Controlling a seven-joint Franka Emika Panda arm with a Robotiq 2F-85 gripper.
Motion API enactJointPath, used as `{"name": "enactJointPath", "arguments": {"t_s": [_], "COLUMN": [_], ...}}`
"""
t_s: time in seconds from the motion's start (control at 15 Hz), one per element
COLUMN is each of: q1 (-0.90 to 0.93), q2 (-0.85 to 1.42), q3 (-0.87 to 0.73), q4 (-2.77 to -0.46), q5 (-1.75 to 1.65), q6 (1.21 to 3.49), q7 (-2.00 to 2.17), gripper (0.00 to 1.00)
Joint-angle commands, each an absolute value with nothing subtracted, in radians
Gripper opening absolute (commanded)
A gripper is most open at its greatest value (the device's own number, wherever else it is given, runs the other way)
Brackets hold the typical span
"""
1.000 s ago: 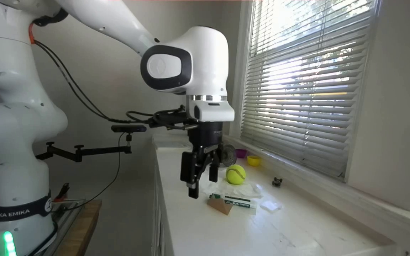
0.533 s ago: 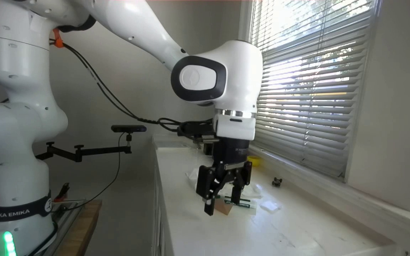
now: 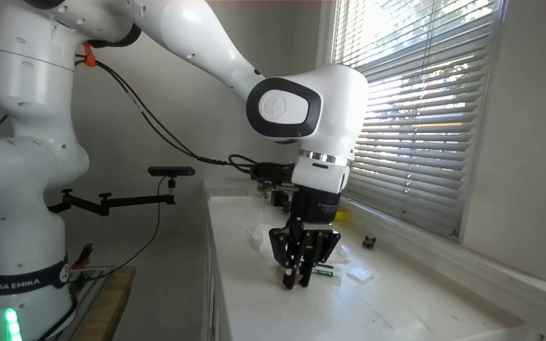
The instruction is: Pick up the block, and then put it in the cup
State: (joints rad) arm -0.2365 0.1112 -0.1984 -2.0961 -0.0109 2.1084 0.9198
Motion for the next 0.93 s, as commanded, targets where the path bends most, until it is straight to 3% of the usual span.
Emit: {"name": "enactJointPath", "arguments": {"t_s": [0.0,0.13,0.2,0.33,0.4,0.87], "q1": [-0.215,-0.217,-0.216,-0.216,-0.217,-0.222], "q2": [0.118,0.112,0.112,0.113,0.093,-0.117], "q3": [-0.212,-0.214,-0.214,-0.214,-0.213,-0.205], "q4": [-2.067,-2.087,-2.087,-2.088,-2.101,-2.222], "q5": [-0.013,-0.009,-0.009,-0.009,-0.005,0.038], "q6": [2.075,2.102,2.102,2.102,2.104,2.119], "q7": [0.944,0.919,0.919,0.919,0.897,0.611], "gripper": [0.03,0.06,0.25,0.25,0.06,0.06]}}
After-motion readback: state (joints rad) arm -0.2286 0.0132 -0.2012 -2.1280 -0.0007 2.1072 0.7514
